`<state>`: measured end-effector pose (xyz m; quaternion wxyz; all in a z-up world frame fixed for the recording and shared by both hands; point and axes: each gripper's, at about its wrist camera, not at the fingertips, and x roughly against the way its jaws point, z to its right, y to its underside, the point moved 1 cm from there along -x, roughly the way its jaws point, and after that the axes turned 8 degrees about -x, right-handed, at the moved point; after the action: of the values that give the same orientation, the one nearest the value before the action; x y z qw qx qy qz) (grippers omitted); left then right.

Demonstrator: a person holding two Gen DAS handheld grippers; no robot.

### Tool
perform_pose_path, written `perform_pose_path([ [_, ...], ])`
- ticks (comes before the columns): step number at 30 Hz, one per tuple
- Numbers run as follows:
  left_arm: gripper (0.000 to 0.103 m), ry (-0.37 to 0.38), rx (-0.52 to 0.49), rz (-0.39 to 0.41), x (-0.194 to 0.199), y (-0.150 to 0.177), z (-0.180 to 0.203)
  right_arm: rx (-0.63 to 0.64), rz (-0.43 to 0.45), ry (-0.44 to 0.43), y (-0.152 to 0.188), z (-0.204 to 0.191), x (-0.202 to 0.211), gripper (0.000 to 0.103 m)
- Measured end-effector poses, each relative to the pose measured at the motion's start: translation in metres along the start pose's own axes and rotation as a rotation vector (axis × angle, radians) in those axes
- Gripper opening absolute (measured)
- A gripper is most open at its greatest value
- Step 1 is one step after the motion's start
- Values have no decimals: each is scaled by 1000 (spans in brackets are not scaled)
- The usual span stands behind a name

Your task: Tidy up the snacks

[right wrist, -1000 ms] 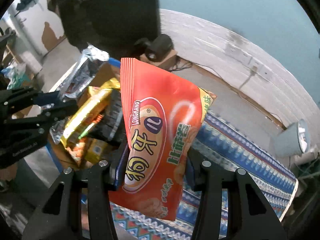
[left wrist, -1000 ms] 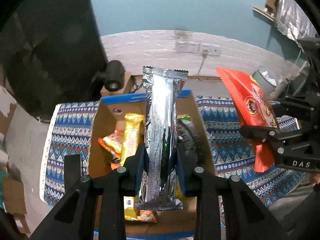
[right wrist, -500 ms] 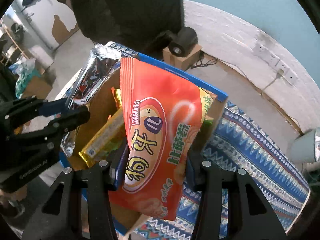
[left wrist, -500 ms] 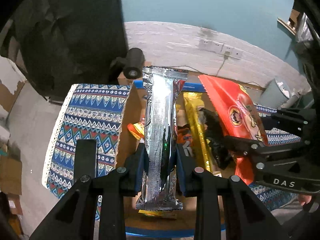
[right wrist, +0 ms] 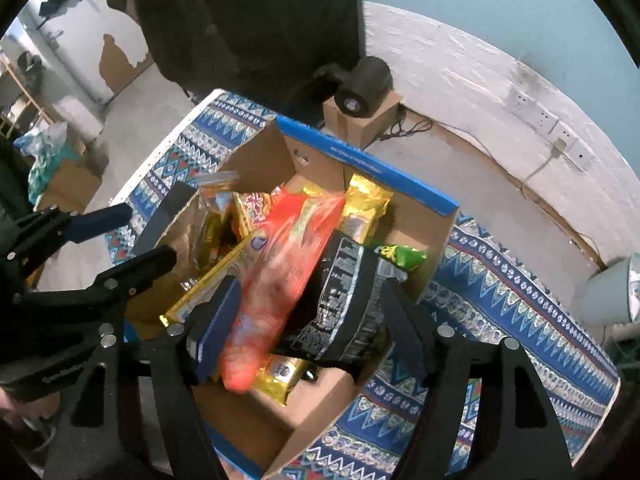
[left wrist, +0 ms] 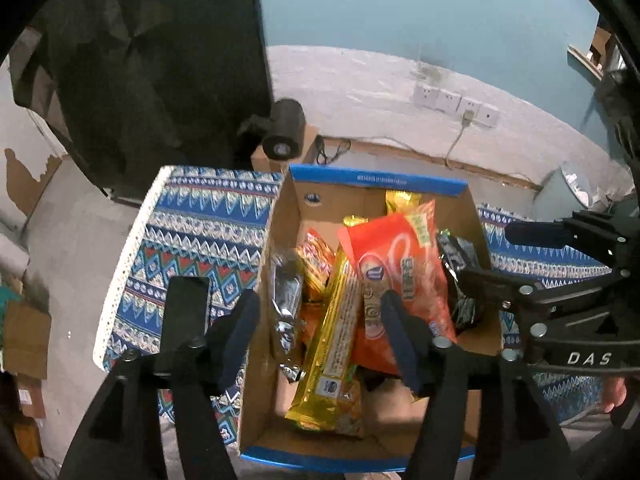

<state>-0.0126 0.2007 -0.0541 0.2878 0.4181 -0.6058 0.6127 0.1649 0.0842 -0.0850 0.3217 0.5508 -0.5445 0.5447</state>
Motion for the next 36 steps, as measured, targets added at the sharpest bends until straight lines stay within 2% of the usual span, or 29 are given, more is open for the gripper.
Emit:
perform_pose_path([
  [8,77,-8,-57,57,25,-2,22,-15,68,1,11,18,39,77],
  [12,86,-3,-99,85,38,-4,38,-39,100,1,20,30,57,79],
  [19,88,4,-153,119,53,-4,59,-74,153,20,31,50,82,79],
  [31,90,-6,-148,151,63,-2,71,-43,264,45,67,65,107,79],
  [36,90,-12,-185,173,68,-2,82,-47,286,36,72,69,114,79],
])
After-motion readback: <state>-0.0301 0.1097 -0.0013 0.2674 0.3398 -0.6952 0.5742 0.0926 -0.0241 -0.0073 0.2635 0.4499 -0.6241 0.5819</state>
